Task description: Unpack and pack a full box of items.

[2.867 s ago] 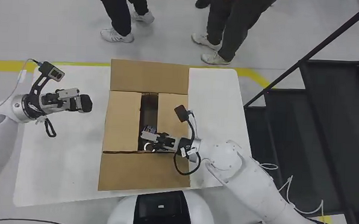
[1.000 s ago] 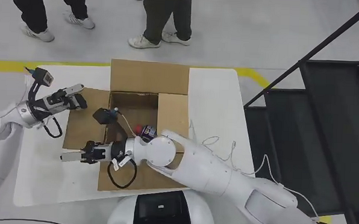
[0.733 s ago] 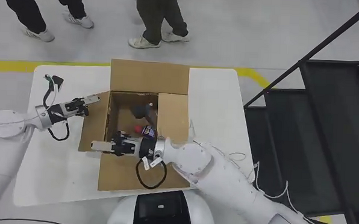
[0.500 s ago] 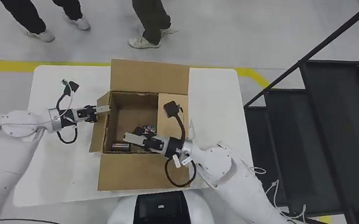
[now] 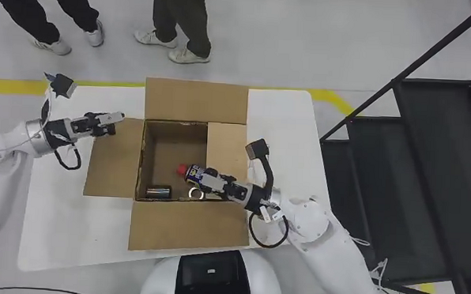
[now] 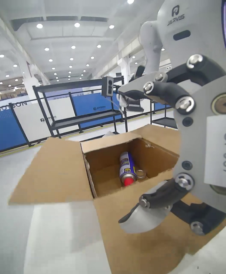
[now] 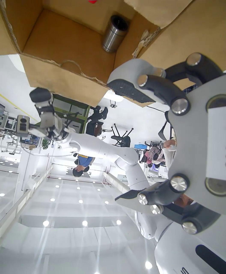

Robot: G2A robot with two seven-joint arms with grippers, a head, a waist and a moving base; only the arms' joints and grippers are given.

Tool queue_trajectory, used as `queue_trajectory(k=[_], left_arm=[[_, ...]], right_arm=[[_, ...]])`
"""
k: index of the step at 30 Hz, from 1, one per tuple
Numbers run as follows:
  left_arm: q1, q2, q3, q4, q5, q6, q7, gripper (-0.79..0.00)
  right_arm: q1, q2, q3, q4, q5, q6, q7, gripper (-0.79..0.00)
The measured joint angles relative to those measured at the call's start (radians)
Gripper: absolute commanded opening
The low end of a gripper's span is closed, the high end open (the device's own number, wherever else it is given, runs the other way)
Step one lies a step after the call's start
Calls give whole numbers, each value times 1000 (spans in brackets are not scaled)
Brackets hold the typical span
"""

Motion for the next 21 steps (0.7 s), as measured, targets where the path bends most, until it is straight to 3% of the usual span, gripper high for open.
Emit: queue_trajectory(k=[4, 8, 16, 21], left_arm=[[-17, -3, 31, -140, 5, 55, -38, 0], [-74, -27, 147, -173, 48, 99, -25, 0], [-224, -130, 457, 23, -21, 99, 39, 0], [-295, -195, 590, 168, -32, 62, 58, 0]], right_arm=[[-40, 10, 42, -5, 9, 0, 6, 0], [-74, 19, 77, -11, 16, 4, 16, 0], [-141, 35, 137, -26, 45, -20, 41, 0], [-165, 42, 156, -25, 69, -34, 67, 0]])
